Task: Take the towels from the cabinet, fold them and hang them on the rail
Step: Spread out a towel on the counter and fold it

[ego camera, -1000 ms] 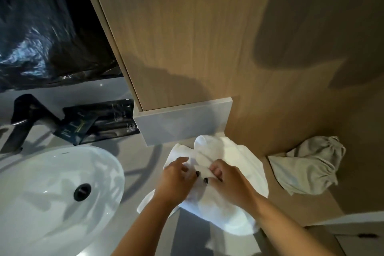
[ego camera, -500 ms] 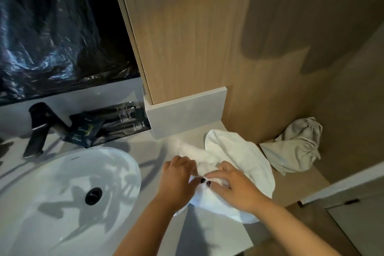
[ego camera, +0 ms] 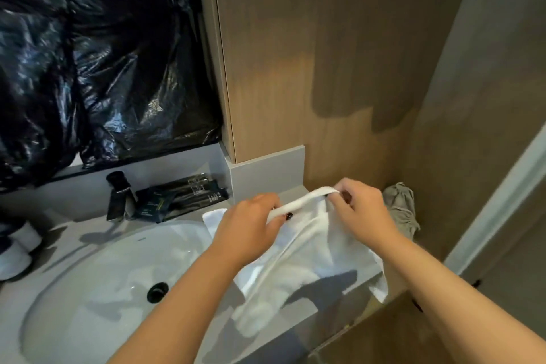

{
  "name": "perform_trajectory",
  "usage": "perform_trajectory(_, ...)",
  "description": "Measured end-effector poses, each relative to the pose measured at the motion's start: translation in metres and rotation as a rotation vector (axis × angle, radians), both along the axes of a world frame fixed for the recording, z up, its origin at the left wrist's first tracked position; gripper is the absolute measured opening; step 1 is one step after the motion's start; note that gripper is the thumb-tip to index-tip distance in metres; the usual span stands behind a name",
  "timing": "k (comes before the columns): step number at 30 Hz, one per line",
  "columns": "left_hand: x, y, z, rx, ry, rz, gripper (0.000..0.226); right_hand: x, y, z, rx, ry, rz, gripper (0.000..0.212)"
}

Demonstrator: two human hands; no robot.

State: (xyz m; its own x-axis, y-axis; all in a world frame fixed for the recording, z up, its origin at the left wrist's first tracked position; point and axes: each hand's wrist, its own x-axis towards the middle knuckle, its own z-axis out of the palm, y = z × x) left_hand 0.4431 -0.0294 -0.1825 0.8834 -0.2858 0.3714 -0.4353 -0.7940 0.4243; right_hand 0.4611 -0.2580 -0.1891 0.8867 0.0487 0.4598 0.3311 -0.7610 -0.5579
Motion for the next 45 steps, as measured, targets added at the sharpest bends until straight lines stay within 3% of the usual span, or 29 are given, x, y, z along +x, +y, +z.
perform_trajectory(7, -0.035, 0.003, 0.041, -0.177, -0.108, 0.132, 0.007, -0.043, -0.016, 0.076, 0.282, -0.079, -0.05, 0.027)
perform_trajectory(12, -0.055, 0.0, 0.05, -0.357, -0.078, 0.237, 0.018, -0.07, -0.042, 0.107, 0.098, -0.063, 0.034, 0.02)
perform_trajectory(17, -0.071, -0.03, 0.067, -0.514, -0.047, 0.418, 0.039, -0.085, -0.092, 0.114, -0.035, 0.144, 0.101, 0.019)
perform_trajectory(19, -0.08, -0.056, 0.076, -0.631, 0.024, 0.379, 0.033, -0.091, -0.11, 0.104, -0.01, 0.16, 0.116, 0.018)
perform_trajectory(22, -0.099, -0.099, 0.086, -1.013, 0.249, 0.224, 0.015, -0.102, -0.135, 0.095, 0.044, 0.175, 0.121, 0.018)
perform_trajectory(25, -0.115, -0.125, 0.09, -1.245, 0.427, 0.12, 0.013, -0.116, -0.158, 0.095, -0.019, 0.313, 0.175, 0.019)
perform_trajectory(27, -0.122, -0.136, 0.085, -1.15, 0.445, 0.131, 0.026, -0.126, -0.175, 0.093, -0.095, 0.373, 0.173, 0.02)
perform_trajectory(29, -0.127, -0.149, 0.076, -0.859, 0.38, 0.169, 0.038, -0.136, -0.191, 0.088, -0.058, 0.327, 0.114, 0.019)
perform_trajectory(32, -0.138, -0.173, 0.064, -0.462, 0.338, 0.091, 0.029, -0.151, -0.205, 0.082, 0.317, 0.17, 0.044, 0.017)
perform_trajectory(35, -0.147, -0.187, 0.056, -0.376, 0.329, 0.042, 0.016, -0.168, -0.212, 0.085, 0.46, 0.095, 0.07, 0.017)
perform_trajectory(37, -0.146, -0.186, 0.044, -0.096, 0.339, 0.075, 0.039, -0.178, -0.222, 0.075, 0.324, 0.203, 0.105, 0.016)
perform_trajectory(39, -0.145, -0.178, 0.028, 0.15, 0.378, 0.141, 0.052, -0.184, -0.233, 0.055, -0.036, 0.349, 0.046, 0.018)
perform_trajectory(41, -0.14, -0.171, 0.025, 0.095, 0.378, 0.159, 0.046, -0.187, -0.238, 0.037, -0.18, 0.403, 0.004, 0.02)
perform_trajectory(45, -0.133, -0.168, 0.053, -0.162, 0.175, 0.122, 0.043, -0.197, -0.225, 0.048, 0.066, 0.181, -0.047, 0.023)
